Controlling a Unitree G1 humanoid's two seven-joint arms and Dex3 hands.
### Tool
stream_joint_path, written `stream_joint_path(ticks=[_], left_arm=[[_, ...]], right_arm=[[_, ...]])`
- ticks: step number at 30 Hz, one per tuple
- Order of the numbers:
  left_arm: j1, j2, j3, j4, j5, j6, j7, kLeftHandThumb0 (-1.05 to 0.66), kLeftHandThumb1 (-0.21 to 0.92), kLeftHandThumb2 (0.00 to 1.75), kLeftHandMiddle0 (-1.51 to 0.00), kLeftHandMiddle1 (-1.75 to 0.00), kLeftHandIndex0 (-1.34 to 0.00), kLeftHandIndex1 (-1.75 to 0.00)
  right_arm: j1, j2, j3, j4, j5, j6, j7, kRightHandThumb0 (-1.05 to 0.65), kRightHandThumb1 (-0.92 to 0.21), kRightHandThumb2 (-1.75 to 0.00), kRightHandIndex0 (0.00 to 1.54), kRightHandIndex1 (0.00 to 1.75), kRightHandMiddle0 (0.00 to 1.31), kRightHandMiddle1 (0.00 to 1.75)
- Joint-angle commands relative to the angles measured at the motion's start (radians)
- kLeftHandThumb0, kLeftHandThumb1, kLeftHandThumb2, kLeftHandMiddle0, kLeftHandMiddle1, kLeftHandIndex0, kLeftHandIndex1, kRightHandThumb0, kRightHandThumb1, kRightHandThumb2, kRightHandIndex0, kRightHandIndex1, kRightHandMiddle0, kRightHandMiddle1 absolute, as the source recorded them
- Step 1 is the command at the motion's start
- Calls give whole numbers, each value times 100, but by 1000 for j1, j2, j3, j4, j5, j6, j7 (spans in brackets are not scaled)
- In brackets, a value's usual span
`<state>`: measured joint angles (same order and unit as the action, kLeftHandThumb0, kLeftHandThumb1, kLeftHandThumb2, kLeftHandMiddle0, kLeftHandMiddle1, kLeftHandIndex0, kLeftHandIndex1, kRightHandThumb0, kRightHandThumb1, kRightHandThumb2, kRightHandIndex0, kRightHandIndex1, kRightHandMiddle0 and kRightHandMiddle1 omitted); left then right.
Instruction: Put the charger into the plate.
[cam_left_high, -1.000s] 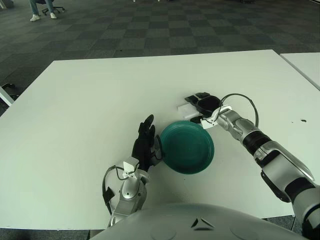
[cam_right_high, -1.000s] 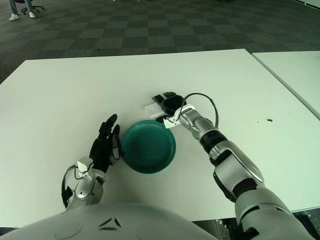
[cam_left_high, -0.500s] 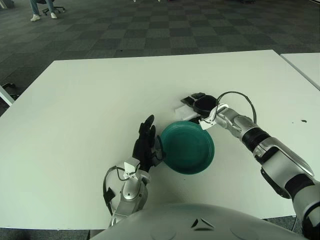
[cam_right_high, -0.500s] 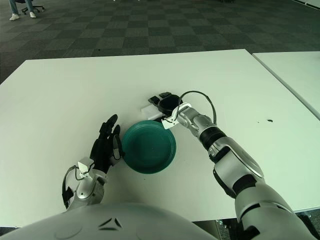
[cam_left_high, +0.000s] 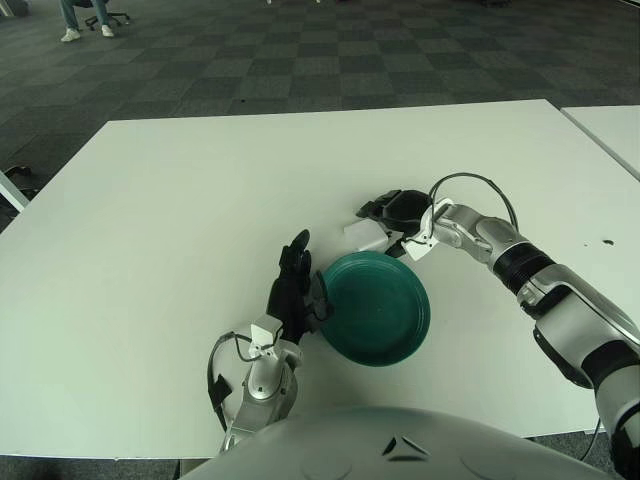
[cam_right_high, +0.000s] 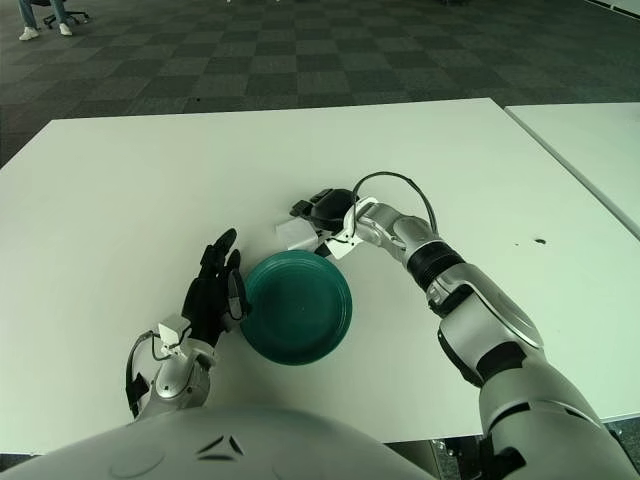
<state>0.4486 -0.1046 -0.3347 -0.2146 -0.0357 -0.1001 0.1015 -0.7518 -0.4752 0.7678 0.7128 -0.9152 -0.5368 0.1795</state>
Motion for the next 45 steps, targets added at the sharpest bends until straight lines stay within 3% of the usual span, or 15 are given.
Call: stream_joint_path(ticks=[1, 22, 45], left_arm=[[2, -52, -18, 11, -10, 2, 14, -90, 92, 109, -20, 0, 0, -37], [20, -81, -34, 8, -23, -6, 73, -93, 92, 108, -24, -1, 0, -46], [11, -73, -29, 20, -57, -22, 75, -95, 92, 108, -26, -1, 0, -51]], right_arm=[[-16, -12, 23, 4, -5, -45, 91, -71, -92, -46, 35, 3, 0, 59], [-39, 11, 32, 5, 42, 2, 368, -74, -92, -41, 34, 0, 0, 61], [-52, 63, 8, -22, 64, 113, 415, -74, -92, -35, 35, 1, 0, 58]])
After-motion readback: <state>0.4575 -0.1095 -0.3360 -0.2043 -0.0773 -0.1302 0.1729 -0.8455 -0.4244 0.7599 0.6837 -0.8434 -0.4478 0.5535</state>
